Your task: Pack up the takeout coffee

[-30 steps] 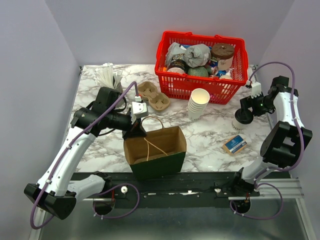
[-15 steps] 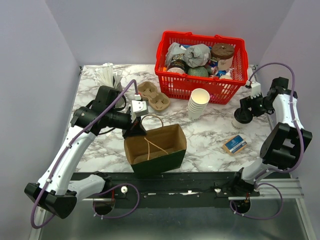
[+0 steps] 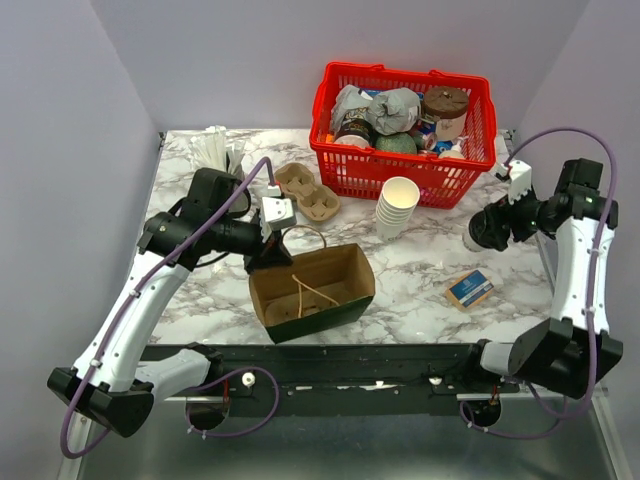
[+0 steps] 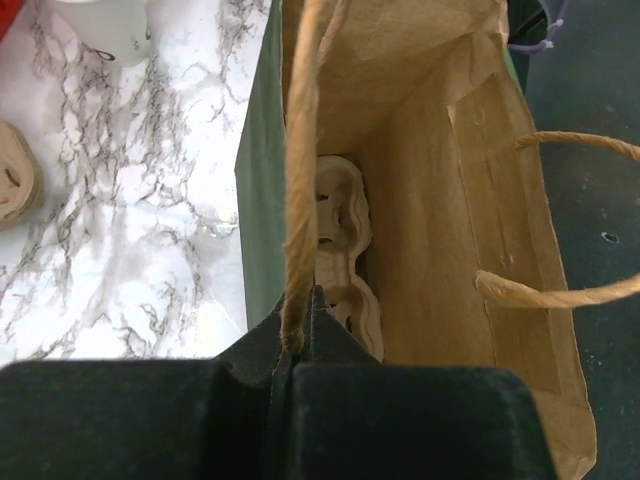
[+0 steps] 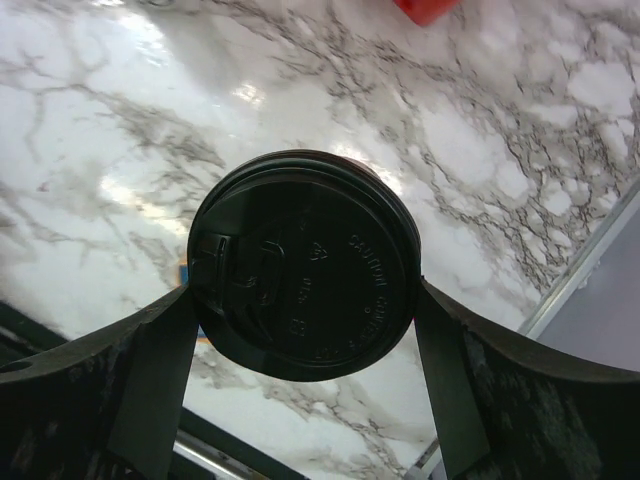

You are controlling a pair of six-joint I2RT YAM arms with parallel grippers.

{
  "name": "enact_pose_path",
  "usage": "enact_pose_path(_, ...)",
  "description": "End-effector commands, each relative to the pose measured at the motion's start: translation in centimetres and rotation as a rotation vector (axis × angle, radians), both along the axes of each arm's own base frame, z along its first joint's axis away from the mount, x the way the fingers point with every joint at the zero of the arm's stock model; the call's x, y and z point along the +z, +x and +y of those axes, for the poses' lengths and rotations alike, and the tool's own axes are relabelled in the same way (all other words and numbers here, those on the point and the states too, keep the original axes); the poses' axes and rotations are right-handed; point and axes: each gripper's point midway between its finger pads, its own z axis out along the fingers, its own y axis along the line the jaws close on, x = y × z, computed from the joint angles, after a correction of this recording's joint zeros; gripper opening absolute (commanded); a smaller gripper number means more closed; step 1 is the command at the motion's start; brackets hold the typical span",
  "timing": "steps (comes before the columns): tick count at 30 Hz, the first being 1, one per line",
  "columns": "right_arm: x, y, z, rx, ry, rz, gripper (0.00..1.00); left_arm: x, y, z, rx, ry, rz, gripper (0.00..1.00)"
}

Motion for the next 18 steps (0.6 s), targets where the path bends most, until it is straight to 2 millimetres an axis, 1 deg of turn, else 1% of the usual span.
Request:
enact_pose_path(1, 6.6, -3.4, 5.0, 0.160, 0.123, -0.142, 0.80, 1.9, 2.8, 0.4, 0.082, 0.015, -0.137, 0.00)
enact_pose_path(2, 7.4, -4.5, 6.0, 0.182, 0.152, -0.138, 0.80, 2.4, 3.2, 0.5, 0.093, 0.015, -0.159, 0.00)
enact_pose_path(3, 8.9, -4.8, 7.0, 0.213, 0.192, -0.174, 0.80, 2.6, 3.8, 0.6, 0.109, 0.023, -0.180, 0.00)
enact_pose_path(4, 10.9, -5.1, 7.7, 0.242, 0.191, -0.222, 0.79, 2.7, 4.0, 0.6, 0.115, 0.028, -0.188, 0.00)
enact_pose_path(5, 11.8, -5.9, 8.5, 0.259, 0.220, -0.219, 0.76, 2.8, 4.4, 0.6, 0.120, 0.033, -0.196, 0.00)
enact_pose_path(6, 12.8, -6.2, 9.1, 0.278, 0.237, -0.234, 0.75, 3.0, 4.6, 0.7, 0.126, 0.037, -0.201, 0.00)
enact_pose_path(7, 14.1, -6.6, 10.3, 0.323, 0.276, -0.254, 0.74, 2.9, 4.9, 0.8, 0.133, 0.047, -0.208, 0.00)
enact_pose_path(8, 15.9, -6.8, 11.1, 0.339, 0.289, -0.281, 0.73, 3.1, 5.2, 0.9, 0.136, 0.056, -0.225, 0.00)
enact_pose_path(9, 16.9, -7.0, 11.7, 0.355, 0.301, -0.296, 0.73, 3.0, 5.4, 1.0, 0.142, 0.065, -0.229, 0.00)
enact_pose_path(10, 18.1, -7.6, 13.2, 0.409, 0.338, -0.308, 0.73, 3.0, 5.6, 1.1, 0.146, 0.072, -0.236, 0.00)
enact_pose_path(11, 19.0, -8.0, 14.1, 0.446, 0.345, -0.325, 0.73, 2.9, 6.0, 1.2, 0.158, 0.089, -0.243, 0.00)
enact_pose_path(12, 20.5, -8.4, 14.9, 0.489, 0.340, -0.362, 0.73, 2.8, 6.3, 1.3, 0.164, 0.095, -0.245, 0.00)
enact_pose_path(13, 21.2, -9.2, 16.5, 0.546, 0.375, -0.350, 0.73, 2.9, 6.5, 1.3, 0.173, 0.096, -0.247, 0.00)
enact_pose_path(15, 23.2, -9.7, 18.0, 0.605, 0.402, -0.391, 0.73, 2.8, 6.9, 1.3, 0.192, 0.096, -0.245, 0.00)
enact_pose_path(16, 23.8, -10.6, 19.3, 0.641, 0.450, -0.367, 0.73, 2.7, 7.0, 1.3, 0.199, 0.096, -0.243, 0.00)
enact_pose_path(18, 24.9, -11.1, 20.6, 0.701, 0.475, -0.387, 0.73, 2.6, 7.1, 1.3, 0.201, 0.097, -0.239, 0.00)
